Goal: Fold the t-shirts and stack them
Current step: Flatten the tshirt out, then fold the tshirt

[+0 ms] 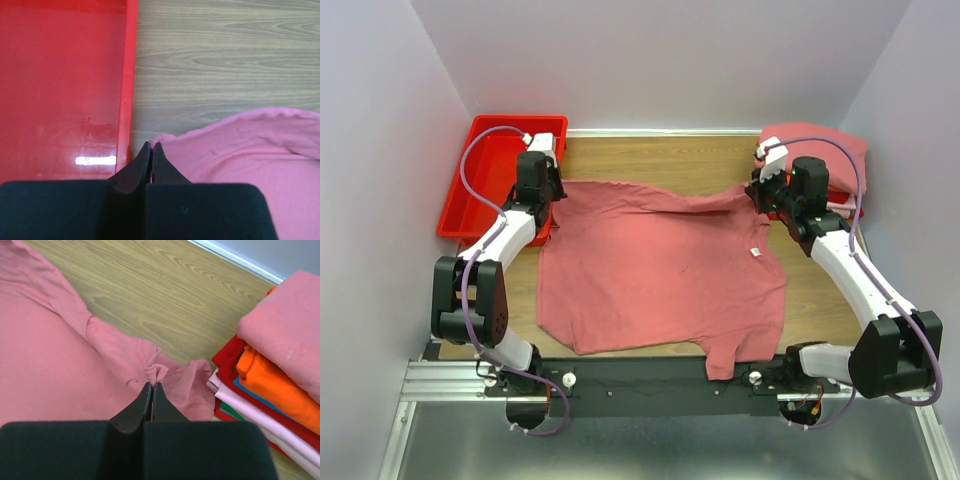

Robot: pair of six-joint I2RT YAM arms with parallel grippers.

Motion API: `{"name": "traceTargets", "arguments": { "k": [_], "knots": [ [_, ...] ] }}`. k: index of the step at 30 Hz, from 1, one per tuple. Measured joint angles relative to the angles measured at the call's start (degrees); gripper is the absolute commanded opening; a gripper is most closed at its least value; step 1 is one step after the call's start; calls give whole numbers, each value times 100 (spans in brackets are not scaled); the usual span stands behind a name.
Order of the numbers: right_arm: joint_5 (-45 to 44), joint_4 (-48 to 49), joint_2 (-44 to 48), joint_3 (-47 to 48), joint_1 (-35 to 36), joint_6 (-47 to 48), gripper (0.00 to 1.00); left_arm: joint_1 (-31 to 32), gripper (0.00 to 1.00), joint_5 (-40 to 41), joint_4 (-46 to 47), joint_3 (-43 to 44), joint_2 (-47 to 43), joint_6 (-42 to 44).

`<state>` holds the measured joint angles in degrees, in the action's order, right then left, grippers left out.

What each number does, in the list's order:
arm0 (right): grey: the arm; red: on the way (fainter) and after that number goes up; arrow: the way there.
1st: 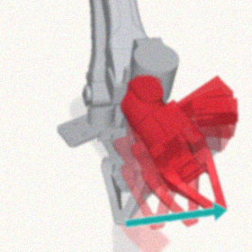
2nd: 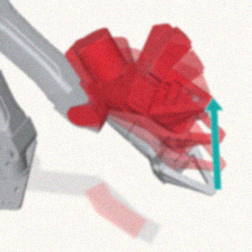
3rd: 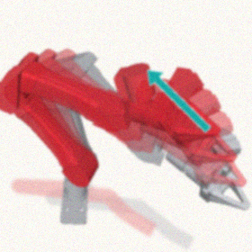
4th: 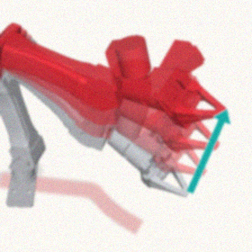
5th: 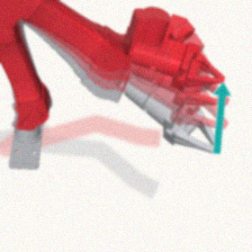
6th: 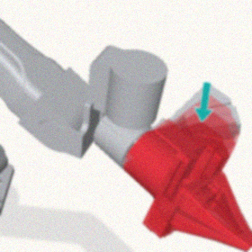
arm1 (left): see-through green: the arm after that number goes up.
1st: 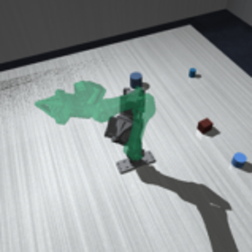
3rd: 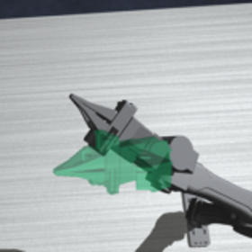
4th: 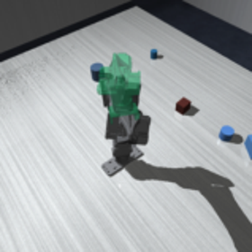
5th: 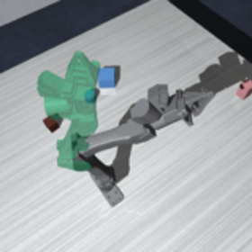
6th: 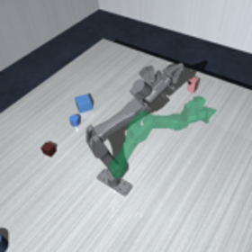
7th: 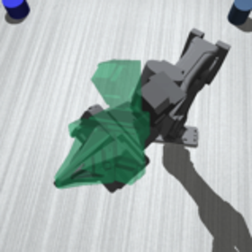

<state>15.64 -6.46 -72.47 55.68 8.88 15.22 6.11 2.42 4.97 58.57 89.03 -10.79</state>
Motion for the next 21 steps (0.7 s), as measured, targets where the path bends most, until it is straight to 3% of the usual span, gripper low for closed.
{"name": "traceTargets", "arguments": {
  "k": [8, 21],
  "knots": [
    [0, 151, 0, -188, -37, -70, 0, 0, 0, 455, -96, -90, -33, -133],
    [72, 223, 103, -431, -190, -85, 0, 0, 0, 437, -127, -227, -133, -125]
  ]
}}
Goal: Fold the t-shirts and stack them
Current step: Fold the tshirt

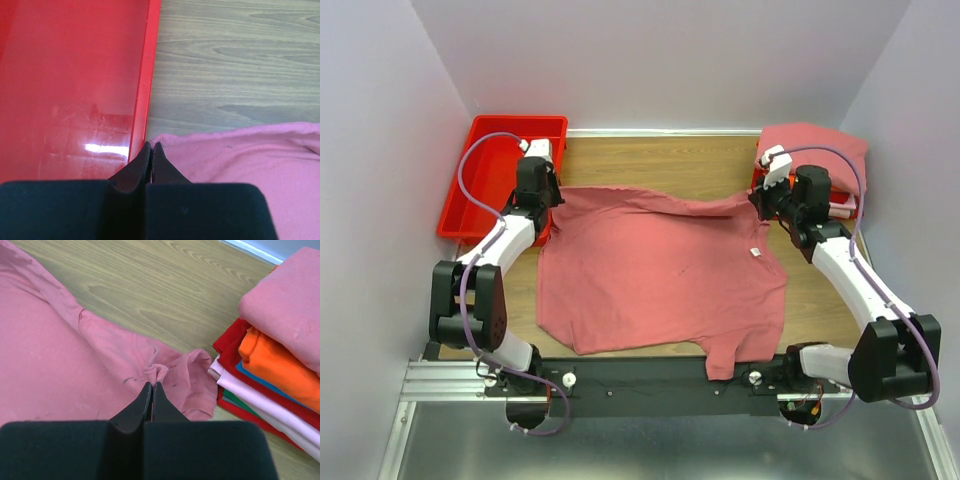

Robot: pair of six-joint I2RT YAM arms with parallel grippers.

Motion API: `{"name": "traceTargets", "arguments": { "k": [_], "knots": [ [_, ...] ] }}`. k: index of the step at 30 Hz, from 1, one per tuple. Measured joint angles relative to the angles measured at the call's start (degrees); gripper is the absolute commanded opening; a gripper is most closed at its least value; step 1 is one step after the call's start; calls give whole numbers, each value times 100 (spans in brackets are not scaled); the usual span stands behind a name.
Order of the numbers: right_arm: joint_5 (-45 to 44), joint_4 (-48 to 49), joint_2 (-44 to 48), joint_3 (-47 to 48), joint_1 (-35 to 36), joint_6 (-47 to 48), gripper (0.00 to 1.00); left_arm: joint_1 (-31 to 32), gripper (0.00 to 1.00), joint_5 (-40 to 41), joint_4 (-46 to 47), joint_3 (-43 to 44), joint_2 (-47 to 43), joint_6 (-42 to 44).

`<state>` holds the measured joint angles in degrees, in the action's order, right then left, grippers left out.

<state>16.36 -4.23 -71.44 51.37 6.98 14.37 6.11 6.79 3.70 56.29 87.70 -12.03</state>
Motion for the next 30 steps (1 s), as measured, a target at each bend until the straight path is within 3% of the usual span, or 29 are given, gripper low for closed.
{"name": "traceTargets", "arguments": {
  "k": [30],
  "knots": [
    [730, -168, 382, -367, -109, 236, 0, 79, 0, -114, -647, -190, -219, -131]
  ]
}}
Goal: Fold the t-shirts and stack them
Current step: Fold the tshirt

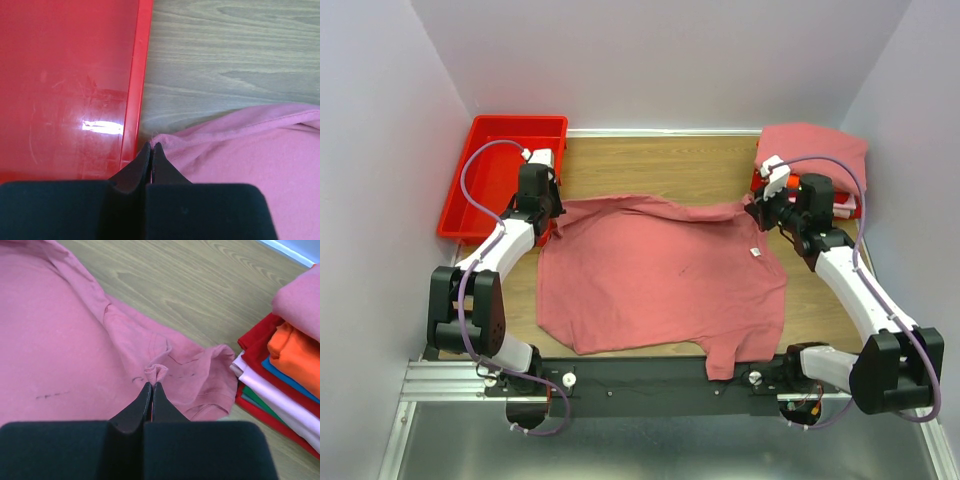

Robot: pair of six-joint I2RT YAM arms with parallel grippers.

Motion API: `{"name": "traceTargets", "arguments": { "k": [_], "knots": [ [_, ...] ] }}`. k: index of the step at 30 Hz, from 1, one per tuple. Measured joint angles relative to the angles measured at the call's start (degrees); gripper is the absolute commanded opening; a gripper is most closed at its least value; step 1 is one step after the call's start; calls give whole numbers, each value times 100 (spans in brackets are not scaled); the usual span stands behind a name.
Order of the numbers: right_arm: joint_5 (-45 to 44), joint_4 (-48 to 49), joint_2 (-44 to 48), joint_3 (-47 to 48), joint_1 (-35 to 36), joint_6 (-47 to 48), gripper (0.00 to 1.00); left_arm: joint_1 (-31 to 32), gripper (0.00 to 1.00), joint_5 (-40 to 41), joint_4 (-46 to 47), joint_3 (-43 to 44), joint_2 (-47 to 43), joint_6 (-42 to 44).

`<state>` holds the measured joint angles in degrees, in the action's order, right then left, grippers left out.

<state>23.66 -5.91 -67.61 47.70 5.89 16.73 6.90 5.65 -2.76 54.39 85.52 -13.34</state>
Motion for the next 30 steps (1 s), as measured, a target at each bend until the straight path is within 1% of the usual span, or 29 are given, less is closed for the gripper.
{"name": "traceTargets", "arguments": {
  "k": [8, 15, 30],
  "knots": [
    [151, -387, 199, -22, 0, 291, 0, 0, 0, 4, -37, 0, 0, 2],
    [282, -728, 494, -275, 0, 546, 0, 0, 0, 9, -107, 0, 0, 2],
    [664, -1080, 568, -509, 0, 844, 0, 0, 0, 9, -208, 0, -2, 2]
  ]
}}
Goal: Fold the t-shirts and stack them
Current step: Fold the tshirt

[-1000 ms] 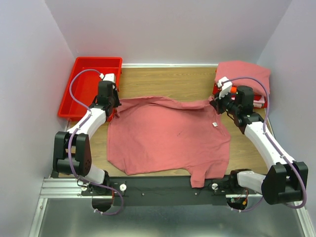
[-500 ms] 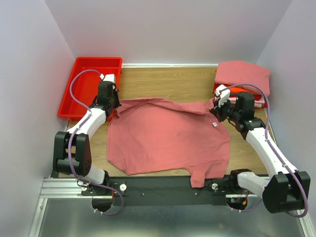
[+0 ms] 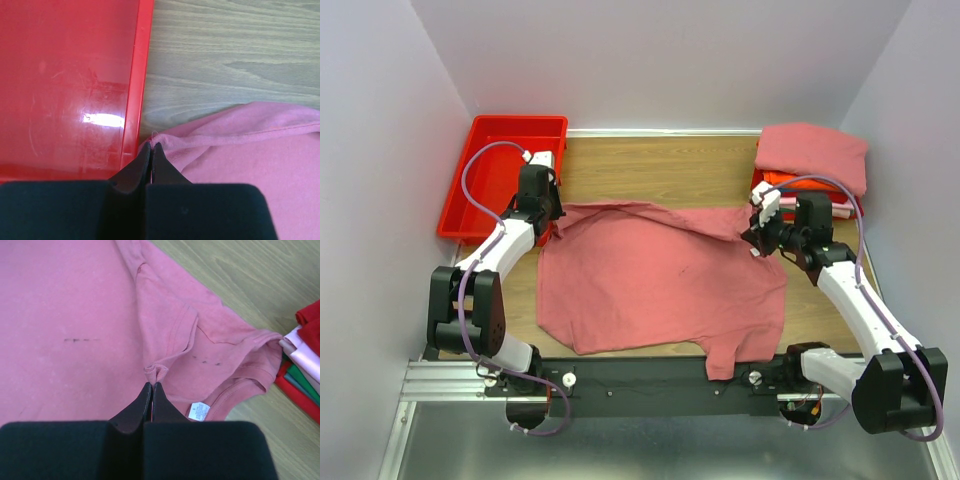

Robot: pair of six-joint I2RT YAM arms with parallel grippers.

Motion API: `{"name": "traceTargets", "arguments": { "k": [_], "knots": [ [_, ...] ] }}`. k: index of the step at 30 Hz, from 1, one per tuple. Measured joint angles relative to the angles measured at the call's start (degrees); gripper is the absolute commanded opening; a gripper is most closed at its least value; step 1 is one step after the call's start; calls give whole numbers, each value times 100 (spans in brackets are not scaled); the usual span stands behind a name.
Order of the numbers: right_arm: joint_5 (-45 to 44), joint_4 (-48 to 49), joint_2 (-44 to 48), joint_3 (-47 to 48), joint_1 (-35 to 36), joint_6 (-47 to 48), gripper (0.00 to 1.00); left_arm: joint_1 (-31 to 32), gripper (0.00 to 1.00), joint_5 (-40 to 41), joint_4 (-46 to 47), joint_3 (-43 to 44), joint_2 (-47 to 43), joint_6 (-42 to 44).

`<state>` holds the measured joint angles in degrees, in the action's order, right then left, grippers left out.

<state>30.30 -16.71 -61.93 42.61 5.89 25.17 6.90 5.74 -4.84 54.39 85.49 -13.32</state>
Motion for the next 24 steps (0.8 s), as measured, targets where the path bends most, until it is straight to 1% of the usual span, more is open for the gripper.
{"name": "traceTargets", "arguments": {
  "k": [11, 18, 20, 21, 24],
  "knots": [
    [400, -328, 0, -37, 0, 339, 0, 0, 0, 0, -24, 0, 0, 0],
    [505, -538, 0, -55, 0, 590, 0, 0, 0, 0, -33, 0, 2, 0],
    [520, -660, -2, -59, 0, 688, 2, 0, 0, 0, -39, 0, 0, 0],
    [533, -704, -2, -59, 0, 730, 4, 0, 0, 0, -46, 0, 0, 0],
    [616, -920, -9, -61, 0, 944, 35, 0, 0, 0, -48, 0, 0, 0]
  ]
}}
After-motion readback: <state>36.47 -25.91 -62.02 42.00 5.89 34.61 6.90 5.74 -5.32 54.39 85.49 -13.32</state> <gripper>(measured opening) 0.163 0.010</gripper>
